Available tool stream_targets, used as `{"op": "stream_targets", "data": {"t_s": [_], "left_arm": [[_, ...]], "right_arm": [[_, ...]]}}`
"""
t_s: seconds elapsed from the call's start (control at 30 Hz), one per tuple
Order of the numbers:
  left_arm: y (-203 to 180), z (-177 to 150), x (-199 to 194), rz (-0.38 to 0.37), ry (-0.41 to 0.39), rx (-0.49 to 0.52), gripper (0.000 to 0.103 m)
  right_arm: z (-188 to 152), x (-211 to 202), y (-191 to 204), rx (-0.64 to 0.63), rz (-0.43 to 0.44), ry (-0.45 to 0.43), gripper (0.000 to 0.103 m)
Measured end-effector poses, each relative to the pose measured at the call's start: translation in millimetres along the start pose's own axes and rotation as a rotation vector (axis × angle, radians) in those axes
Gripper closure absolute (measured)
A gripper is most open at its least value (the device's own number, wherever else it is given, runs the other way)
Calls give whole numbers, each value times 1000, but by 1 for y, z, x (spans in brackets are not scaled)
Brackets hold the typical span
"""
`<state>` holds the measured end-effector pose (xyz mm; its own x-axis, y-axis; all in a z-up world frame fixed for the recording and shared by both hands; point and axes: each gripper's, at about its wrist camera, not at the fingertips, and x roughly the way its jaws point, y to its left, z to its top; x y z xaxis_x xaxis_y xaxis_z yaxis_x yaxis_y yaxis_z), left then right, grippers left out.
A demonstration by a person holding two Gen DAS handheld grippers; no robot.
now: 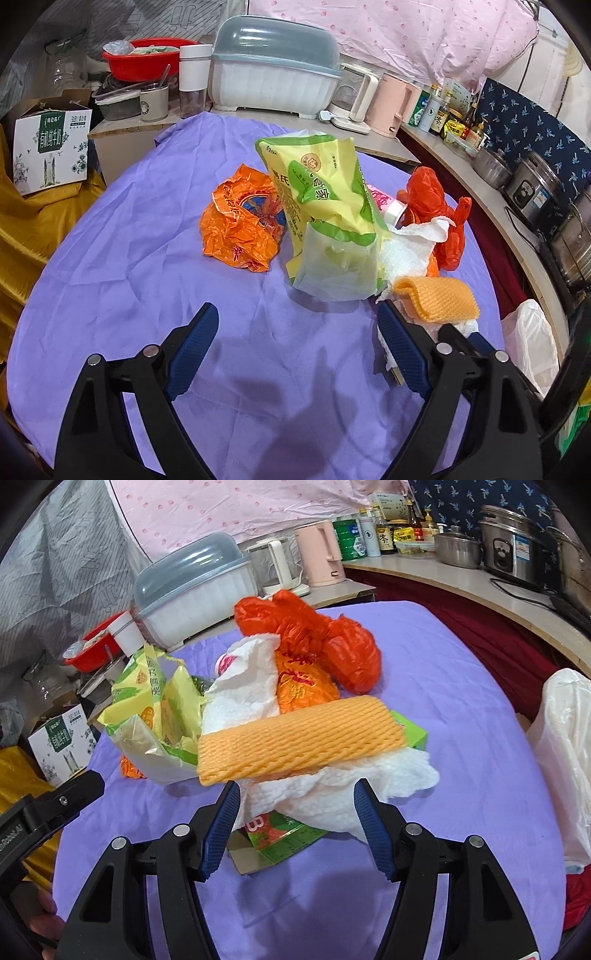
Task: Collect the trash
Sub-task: 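Move both tools back toward the trash pile on the table, then grasp the yellow-green snack bag with left tool while right tool grasps white tissue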
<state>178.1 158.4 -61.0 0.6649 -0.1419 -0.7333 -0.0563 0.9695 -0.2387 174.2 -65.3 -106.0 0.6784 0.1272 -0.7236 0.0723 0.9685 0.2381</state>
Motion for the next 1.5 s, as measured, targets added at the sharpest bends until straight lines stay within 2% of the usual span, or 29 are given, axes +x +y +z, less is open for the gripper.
{"op": "stream_targets", "data": {"t_s": [0.07,0.13,0.17,0.23,0.3,0.53,0.73,0.83,1.03,1.1,1.13,1.2,1.27,1.3,1.4,1.5], "left_arm": [[0,0,1,-3,4,-1,19],[0,-1,2,-5,6,1,19],[0,-1,2,-7,8,1,19],[-1,-2,3,-11,11,2,19],[-2,-3,3,-16,13,2,19],[-6,-5,-2,-25,6,5,19],[-14,1,0,-41,-7,-2,14],[-22,10,8,-38,-29,8,11],[-28,32,32,-21,-41,8,13],[-29,36,39,-21,-30,14,29],[-29,37,42,-26,-19,18,34],[-29,37,47,-35,5,21,53],[-29,35,46,-37,4,25,58],[-29,34,44,-35,-1,31,68],[-29,31,35,-43,-12,39,75],[-32,30,20,-46,-41,48,79]], "right_arm": [[-2,7,2,-1,2,16,48],[-4,10,3,-4,-1,27,63],[-5,10,4,-10,-10,25,67],[-7,9,3,-14,-1,30,90],[-8,7,0,0,14,40,96],[-15,-22,-12,24,24,-4,98],[-15,-53,-29,63,34,-56,98],[-11,-65,-36,75,41,-84,98],[-6,-74,-43,87,42,-115,98],[-4,-76,-46,95,42,-120,98],[-3,-76,-48,98,42,-121,98],[-2,-76,-50,103,39,-125,98],[0,-77,-52,103,38,-129,98],[0,-77,-52,103,38,-131,98],[1,-81,-50,104,41,-136,98],[1,-88,-48,99,49,-151,98]]}}
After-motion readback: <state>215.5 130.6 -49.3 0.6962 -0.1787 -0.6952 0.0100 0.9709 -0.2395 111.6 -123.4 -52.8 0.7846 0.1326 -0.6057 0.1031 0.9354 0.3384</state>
